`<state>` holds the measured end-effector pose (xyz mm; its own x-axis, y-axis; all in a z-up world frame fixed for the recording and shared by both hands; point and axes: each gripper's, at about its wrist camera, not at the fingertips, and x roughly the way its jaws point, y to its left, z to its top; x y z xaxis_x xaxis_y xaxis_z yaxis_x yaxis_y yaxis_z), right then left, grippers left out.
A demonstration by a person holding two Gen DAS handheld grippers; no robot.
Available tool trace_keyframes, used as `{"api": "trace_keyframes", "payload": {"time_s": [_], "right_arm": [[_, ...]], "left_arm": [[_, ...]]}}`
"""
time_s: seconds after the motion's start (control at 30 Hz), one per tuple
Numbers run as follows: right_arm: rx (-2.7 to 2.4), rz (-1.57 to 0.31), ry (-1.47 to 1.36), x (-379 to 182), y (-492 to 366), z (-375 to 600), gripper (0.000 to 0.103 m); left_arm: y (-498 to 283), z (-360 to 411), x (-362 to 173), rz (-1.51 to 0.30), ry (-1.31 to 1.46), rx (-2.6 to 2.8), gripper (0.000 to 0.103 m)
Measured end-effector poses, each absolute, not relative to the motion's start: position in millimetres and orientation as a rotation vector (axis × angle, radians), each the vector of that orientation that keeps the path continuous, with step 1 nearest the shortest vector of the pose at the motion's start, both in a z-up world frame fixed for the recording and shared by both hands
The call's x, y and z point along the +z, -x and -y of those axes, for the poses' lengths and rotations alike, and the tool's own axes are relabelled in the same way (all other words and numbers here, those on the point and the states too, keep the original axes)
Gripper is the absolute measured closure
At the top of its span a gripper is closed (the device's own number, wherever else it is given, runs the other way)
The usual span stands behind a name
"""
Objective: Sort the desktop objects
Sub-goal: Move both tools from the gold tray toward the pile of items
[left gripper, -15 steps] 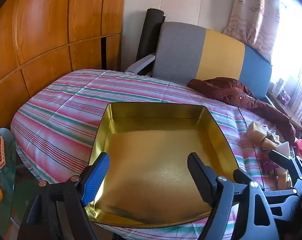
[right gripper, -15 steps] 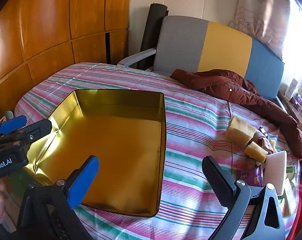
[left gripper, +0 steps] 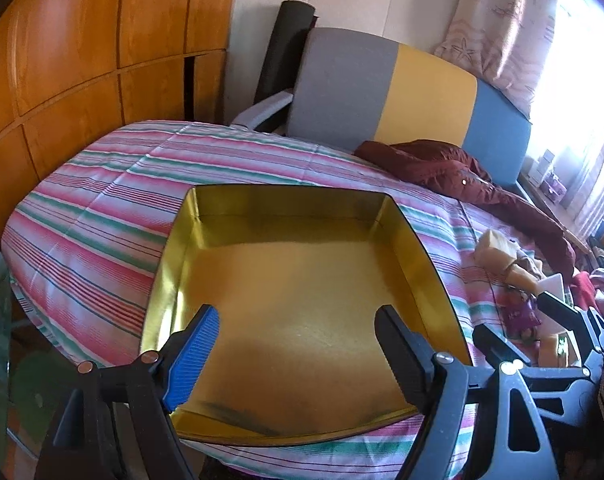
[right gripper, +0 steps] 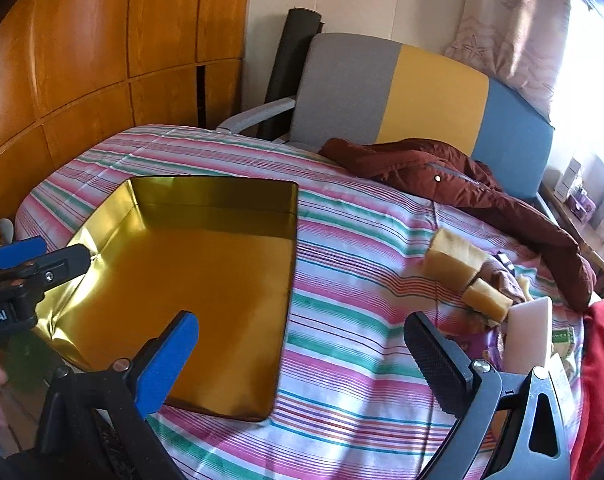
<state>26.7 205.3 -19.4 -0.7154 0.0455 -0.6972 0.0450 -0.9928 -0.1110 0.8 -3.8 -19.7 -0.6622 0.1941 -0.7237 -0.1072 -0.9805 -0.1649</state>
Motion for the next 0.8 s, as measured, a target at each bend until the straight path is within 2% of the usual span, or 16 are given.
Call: {"api": "trace_keyframes", "payload": {"time_s": [0.23, 0.6, 0.8], "right_arm": [[2.862, 0.153, 1.195, -20, -30, -227, 0.000], [2.756, 0.095, 1.219, -21, -36, -281, 0.000], [2.700, -0.034, 1.222, -12, -45, -335, 0.000]], "left_arm": [[-2, -11, -15, 0.153, 1.171, 2.640, 0.022], [-4, -60, -11, 0.021, 1.134, 2.502, 0.021], [0, -82, -11, -0.007, 1.136, 2.427, 0.021]]}}
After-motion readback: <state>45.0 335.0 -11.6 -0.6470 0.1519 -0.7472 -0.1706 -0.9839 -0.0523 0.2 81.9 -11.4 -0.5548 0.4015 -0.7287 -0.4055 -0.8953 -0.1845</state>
